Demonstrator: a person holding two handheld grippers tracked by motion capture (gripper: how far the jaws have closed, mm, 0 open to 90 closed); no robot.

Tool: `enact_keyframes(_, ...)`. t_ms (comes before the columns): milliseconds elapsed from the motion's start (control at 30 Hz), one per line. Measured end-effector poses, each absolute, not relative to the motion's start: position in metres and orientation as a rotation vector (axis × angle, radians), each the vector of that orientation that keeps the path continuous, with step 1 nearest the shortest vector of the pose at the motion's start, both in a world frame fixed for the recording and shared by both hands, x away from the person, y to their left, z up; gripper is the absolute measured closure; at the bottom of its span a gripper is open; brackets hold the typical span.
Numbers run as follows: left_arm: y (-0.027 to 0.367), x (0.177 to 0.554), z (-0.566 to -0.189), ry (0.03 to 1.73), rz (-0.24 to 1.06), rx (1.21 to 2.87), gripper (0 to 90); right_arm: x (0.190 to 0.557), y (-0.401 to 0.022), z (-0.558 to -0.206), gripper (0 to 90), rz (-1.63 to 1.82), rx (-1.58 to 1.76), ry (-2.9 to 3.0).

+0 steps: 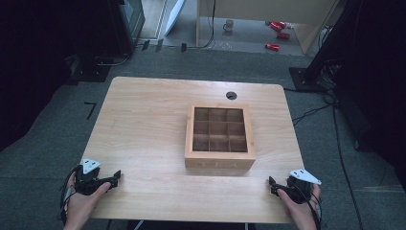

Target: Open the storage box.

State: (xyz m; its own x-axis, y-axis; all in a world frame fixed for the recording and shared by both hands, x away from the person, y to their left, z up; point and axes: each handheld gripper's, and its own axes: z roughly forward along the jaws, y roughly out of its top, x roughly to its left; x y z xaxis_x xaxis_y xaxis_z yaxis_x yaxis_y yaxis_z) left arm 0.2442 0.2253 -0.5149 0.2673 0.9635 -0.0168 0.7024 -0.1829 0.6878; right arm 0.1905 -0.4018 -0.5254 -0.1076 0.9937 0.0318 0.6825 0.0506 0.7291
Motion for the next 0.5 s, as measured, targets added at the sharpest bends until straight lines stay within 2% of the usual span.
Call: enact_keyframes(500, 0.18, 0.242, -0.499, 1.337, 0.555, 1.979, 8.4, 0.193, -0.401, -0.525, 10.8, 0.823, 1.68, 1.838)
